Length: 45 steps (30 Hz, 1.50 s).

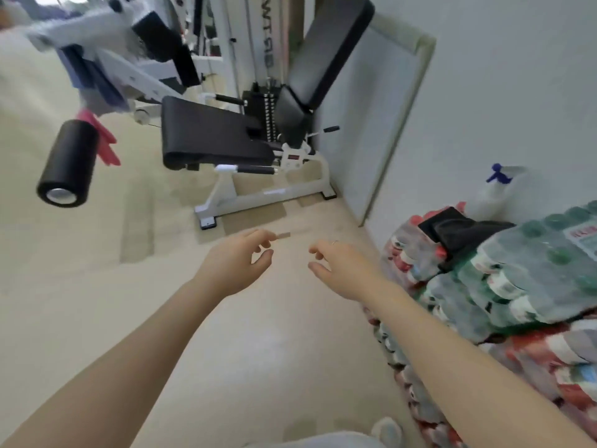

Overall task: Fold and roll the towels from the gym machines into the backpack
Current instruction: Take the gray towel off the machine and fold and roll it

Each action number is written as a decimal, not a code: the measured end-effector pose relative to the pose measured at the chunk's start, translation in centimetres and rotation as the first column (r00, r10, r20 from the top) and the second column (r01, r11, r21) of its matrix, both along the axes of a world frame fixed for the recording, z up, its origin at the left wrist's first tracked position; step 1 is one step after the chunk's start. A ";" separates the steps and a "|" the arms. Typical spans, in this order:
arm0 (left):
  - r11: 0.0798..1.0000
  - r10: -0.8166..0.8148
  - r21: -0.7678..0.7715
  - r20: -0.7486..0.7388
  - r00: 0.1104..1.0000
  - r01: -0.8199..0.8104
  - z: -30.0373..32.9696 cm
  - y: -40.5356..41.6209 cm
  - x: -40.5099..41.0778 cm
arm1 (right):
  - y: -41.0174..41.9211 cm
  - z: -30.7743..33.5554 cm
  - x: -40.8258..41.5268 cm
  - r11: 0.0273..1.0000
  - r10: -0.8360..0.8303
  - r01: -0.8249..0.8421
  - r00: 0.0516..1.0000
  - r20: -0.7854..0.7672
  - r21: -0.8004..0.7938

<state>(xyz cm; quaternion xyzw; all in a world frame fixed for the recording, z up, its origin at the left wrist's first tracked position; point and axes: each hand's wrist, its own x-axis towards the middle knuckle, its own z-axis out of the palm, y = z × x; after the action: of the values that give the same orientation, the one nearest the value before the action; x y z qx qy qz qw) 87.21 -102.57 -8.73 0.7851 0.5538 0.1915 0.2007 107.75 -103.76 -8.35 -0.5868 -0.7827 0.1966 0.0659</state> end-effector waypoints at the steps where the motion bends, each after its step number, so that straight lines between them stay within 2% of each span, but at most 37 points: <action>1: 0.999 0.053 -0.009 -0.007 0.999 -0.053 0.1 -0.2 -3.4 | 0.8 -0.3 -3.2 0.999 0.049 -0.049 0.999 -0.008 -0.010; 6: 0.950 0.305 -0.070 0.006 0.952 -0.303 0.6 -0.8 -17.6 | 5.1 0.2 -17.5 0.964 0.264 -0.264 0.965 0.002 0.015; 12: 0.846 0.528 -0.114 0.052 0.847 -0.521 -0.9 0.8 -29.4 | 11.3 -1.1 -30.4 0.889 0.458 -0.457 0.889 0.031 -0.017; 21: 0.760 0.636 -0.160 -0.013 0.771 -0.630 -1.2 13.0 -45.7 | 27.0 -2.2 -48.9 0.805 0.593 -0.590 0.799 0.096 -0.066; 26: 0.708 0.697 -0.182 0.025 0.716 -0.683 0.1 20.1 -54.3 | 35.8 -0.5 -59.0 0.785 0.619 -0.616 0.777 0.110 -0.064; 35: 0.734 0.672 -0.175 0.047 0.739 -0.656 -2.1 30.4 -70.7 | 45.2 -3.2 -75.8 0.790 0.612 -0.602 0.779 0.133 -0.115; 39: 0.789 0.598 -0.195 0.029 0.801 -0.582 -3.7 37.0 -80.8 | 50.6 -5.2 -84.7 0.836 0.548 -0.533 0.825 0.139 -0.132; 45: 0.869 0.432 -0.270 0.005 0.902 -0.415 -2.7 47.5 -95.6 | 58.5 -4.7 -96.6 0.927 0.350 -0.338 0.935 0.055 -0.161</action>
<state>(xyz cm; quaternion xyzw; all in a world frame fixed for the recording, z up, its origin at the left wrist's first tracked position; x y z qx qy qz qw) -8.39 -55.07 -11.40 0.6045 0.7258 0.1811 0.2738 11.13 -45.22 -13.10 -0.4512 -0.8588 0.2383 -0.0459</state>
